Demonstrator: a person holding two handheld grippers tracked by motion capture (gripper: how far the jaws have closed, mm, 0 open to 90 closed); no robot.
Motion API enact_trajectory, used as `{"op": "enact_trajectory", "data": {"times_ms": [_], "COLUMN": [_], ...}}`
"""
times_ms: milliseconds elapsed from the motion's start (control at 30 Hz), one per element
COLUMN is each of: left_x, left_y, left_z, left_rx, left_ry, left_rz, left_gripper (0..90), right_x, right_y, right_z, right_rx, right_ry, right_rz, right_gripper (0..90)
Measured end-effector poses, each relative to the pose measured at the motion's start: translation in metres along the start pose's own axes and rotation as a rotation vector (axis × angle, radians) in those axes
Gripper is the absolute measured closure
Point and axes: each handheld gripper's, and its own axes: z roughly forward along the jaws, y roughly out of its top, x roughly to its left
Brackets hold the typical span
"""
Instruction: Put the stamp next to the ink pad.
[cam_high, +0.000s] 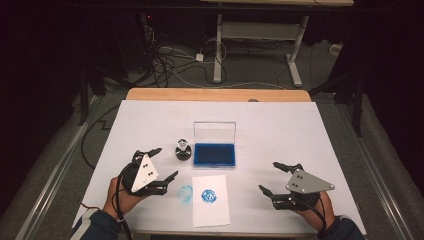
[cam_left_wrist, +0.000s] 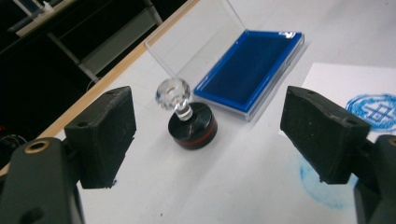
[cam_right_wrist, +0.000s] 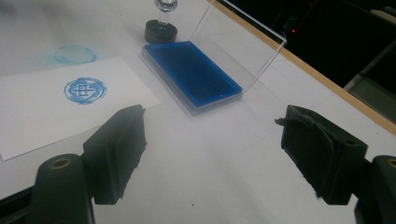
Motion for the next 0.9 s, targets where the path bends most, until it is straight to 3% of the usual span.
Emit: {"op": "enact_trajectory", "data": {"times_ms": [467,667,900], "left_x": [-0.006,-0.007,-0.013], "left_y": [-0.035,-0.049,-0.053], "left_z": [-0.013,-0.019,-0.021], "left_rx": [0.021,0.023,0.037], "left_ry": [0.001,-0.008,-0.013], "left_rz": [-0.030,-0.062,-0.073], "left_gripper": [17.3,17.3,17.3], "right_x": [0.002,0.002,0.004], "right_y": [-0.002,-0.003,-0.002], "right_z": [0.001,-0.002,-0.004], "right_rx": [0.009,0.008,0.007], "right_ry": [0.001,-0.009,-0.014], "right_rz": [-0.003,0.002,-0.009], "right_gripper": [22.0,21.9,21.8]}}
